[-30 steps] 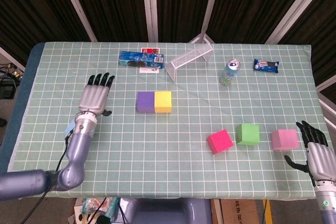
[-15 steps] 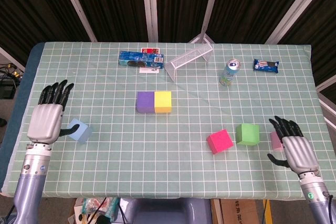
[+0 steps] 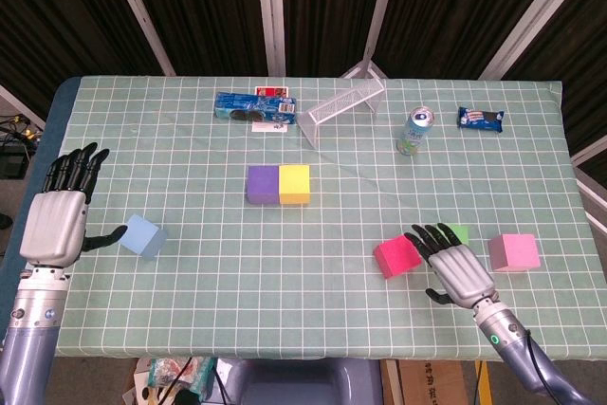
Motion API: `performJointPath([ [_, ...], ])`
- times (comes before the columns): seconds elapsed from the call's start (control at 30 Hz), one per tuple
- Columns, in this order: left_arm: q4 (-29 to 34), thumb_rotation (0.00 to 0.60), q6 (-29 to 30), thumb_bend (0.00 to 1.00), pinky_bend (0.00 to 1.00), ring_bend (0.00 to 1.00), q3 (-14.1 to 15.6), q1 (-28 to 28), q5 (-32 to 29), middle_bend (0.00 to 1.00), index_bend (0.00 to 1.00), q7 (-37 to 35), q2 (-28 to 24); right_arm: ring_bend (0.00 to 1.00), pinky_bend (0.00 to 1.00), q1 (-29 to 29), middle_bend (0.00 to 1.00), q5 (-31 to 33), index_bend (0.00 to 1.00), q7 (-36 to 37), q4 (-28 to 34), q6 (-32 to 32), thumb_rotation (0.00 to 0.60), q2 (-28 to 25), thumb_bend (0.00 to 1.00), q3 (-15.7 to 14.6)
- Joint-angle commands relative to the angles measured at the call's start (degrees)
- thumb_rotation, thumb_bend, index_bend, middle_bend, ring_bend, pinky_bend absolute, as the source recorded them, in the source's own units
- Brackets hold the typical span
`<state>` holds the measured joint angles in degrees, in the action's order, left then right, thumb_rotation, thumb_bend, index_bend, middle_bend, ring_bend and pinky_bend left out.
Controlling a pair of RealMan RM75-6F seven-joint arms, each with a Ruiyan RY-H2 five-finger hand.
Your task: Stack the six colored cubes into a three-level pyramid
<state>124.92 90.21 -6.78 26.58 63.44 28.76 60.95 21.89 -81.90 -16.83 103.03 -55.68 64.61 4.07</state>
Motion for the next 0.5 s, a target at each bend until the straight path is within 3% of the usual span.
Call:
performJointPath([
  [0.03, -0.32, 0.6, -0.55, 0.05, 0.04, 0.0, -0.21, -0.11, -0.21, 0.0, 0.0, -0.02, 0.12, 0.0, 0.0, 1.04, 0.0, 1.19, 0.0, -0.61, -1.11, 0.89, 0.6, 1.52, 0.25, 0.57],
  [0.5, -1.14, 0.6, -1.41, 0.05, 0.04, 0.0, -1.75, -0.64, -0.45, 0.0, 0.0, 0.99, 1.38, 0.0, 0.0, 4.88, 0.01, 4.09, 0.0, -1.68, -4.48, 3.83, 0.6, 5.21, 0.25, 0.97],
])
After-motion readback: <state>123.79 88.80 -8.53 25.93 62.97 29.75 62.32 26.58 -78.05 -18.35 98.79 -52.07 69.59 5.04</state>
